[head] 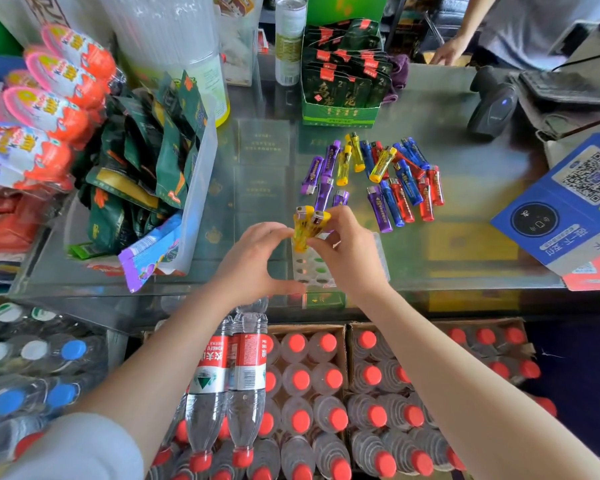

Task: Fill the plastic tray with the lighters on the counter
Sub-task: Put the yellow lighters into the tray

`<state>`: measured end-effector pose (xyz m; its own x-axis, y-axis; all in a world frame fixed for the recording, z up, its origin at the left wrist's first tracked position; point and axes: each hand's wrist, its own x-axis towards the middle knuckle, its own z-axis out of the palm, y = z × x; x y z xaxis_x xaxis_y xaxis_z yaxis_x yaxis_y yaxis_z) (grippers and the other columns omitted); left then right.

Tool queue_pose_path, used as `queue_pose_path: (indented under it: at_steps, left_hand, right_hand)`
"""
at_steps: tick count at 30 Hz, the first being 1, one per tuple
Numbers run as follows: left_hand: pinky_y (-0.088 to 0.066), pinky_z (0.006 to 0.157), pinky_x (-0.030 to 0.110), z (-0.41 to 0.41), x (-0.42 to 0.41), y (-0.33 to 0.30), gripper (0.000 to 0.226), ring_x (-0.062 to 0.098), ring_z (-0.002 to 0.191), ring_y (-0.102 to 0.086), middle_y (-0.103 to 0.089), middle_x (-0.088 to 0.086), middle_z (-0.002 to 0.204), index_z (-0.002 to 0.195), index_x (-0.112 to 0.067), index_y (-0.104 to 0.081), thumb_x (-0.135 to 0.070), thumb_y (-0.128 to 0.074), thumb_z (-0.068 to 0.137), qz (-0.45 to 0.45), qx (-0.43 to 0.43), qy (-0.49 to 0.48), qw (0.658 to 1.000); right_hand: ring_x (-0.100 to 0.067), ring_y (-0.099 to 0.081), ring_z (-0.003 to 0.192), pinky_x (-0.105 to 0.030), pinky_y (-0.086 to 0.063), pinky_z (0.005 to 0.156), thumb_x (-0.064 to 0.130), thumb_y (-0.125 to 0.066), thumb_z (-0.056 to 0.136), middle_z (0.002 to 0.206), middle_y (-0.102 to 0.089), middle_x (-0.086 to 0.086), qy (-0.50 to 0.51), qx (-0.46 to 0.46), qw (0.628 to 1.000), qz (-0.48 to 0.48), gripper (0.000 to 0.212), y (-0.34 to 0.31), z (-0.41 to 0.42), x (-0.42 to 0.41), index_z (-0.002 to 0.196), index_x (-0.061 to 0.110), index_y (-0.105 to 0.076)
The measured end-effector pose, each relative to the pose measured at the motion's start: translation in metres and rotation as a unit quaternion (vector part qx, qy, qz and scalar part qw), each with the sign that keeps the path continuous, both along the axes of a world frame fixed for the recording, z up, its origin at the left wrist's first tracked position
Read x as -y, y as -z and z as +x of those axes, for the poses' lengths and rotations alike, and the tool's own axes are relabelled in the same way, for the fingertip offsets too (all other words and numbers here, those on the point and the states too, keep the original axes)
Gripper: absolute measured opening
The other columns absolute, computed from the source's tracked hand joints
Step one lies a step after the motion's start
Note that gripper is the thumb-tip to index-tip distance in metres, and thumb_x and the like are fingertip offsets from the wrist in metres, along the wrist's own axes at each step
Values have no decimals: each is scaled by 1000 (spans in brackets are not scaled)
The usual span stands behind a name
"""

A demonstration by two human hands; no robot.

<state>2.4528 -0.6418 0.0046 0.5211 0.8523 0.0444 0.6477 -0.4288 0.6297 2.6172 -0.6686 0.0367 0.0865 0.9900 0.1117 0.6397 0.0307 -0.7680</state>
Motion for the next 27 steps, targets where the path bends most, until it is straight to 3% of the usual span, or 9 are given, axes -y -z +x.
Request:
queue_pose_path:
  at_steps: [6,11,15,17,19,23,27]
  left_hand:
    - [-28,103,31,1,1,-5,84,16,125,-34,-44,-1,133,131,-20,-46,-49,-77,59,-4,-5,-3,1000]
    - [-28,105,34,2,1,-5,85,16,126,-33,-44,-1,133,131,-18,-46,-48,-78,59,-13,-5,-4,1000]
    - [-24,102,23,2,0,-5,86,10,121,-32,-45,-2,128,128,-17,-47,-54,-78,57,0,-8,3,1000]
    - [-22,100,20,3,-2,-5,90,5,118,-31,-47,-2,125,127,-16,-48,-65,-67,54,14,-11,15,1000]
    - [-21,100,21,3,-4,-6,91,0,116,-26,-45,-4,125,126,-15,-48,-69,-59,54,17,-17,20,1000]
    - [-16,100,15,7,-10,-6,91,-4,117,-21,-43,-3,129,129,-15,-45,-67,-56,56,22,-26,28,999]
    - [-14,100,14,12,-14,-6,90,-3,119,-22,-41,-2,132,131,-16,-43,-66,-54,57,14,-31,23,999]
  right_hand:
    - [-18,-54,63,-22,-41,57,11,-65,80,86,-59,5,-42,30,999,-6,14,2,-5,-2,92,8,-59]
    - [-17,-51,62,-26,-42,60,13,-65,80,87,-65,-6,-67,47,997,15,14,9,2,-4,91,6,-61]
    - [-13,-46,62,-20,-34,59,7,-62,82,81,-63,-7,-93,69,993,32,7,13,9,-2,87,3,-61]
    - [-14,-47,62,-14,-34,59,1,-57,82,84,-61,-4,-63,60,995,45,9,12,21,-6,91,3,-60]
    - [-15,-50,65,-16,-35,61,-1,-50,85,90,-63,-6,11,50,997,55,15,9,37,-15,95,5,-60]
    - [-17,-53,86,-16,-31,68,4,-45,87,101,-63,-11,141,48,988,46,18,8,68,-39,98,5,-60]
    - [-26,-52,99,-20,-28,69,10,-41,89,109,-60,-13,205,64,977,9,21,4,82,-69,105,4,-54]
